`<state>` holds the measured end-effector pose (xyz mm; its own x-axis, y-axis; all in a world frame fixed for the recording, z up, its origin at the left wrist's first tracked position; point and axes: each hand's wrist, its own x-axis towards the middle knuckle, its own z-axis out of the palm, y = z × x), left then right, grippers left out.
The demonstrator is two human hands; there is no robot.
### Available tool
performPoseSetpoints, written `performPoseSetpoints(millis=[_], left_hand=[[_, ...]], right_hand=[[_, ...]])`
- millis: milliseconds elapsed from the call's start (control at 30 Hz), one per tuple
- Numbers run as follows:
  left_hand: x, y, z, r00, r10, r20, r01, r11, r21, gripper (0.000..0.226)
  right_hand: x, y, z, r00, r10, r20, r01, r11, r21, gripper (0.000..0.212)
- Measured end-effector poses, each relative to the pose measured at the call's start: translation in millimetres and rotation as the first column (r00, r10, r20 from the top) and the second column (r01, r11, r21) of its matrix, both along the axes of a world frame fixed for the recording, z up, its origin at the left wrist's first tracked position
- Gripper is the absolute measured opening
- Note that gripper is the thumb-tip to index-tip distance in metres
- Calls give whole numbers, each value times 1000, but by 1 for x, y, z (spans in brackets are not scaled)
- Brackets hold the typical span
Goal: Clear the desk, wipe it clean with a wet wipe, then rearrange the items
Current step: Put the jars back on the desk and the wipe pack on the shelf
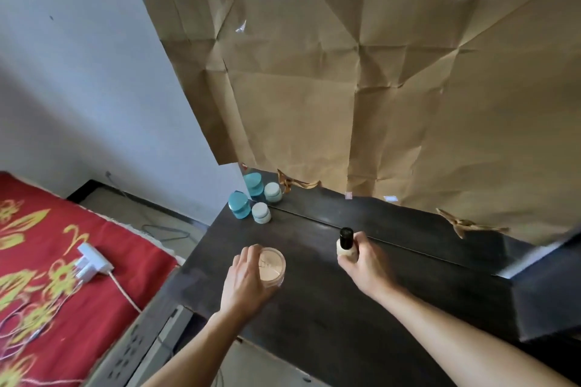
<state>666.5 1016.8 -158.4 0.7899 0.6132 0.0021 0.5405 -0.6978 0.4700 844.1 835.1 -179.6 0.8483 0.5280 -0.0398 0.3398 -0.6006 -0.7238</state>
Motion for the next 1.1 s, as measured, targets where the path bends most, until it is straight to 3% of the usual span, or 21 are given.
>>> performPoseSetpoints(millis=[333,667,900,967,1100], left_hand=[[20,134,-50,989,-51,-136,42,997,-66,75],[74,221,-108,910,-298,-288,265,953,-146,80],[82,237,-124,870,-390,-302,353,920,-172,81],[82,241,-121,853,-415,-317,390,910,-141,83],[72,240,-108,850,-443,-285,483,872,82,76]], right_hand=[[-13,127,-51,999,37,-10,-38,992,-119,19],[3,228,-81,969,-245,-19,233,941,-245,24],[20,258,-91,946,-325,-12,307,904,-296,31],[22,259,-93,945,-326,-17,307,904,-298,34],[17,241,-97,952,-303,-41,277,912,-301,51]])
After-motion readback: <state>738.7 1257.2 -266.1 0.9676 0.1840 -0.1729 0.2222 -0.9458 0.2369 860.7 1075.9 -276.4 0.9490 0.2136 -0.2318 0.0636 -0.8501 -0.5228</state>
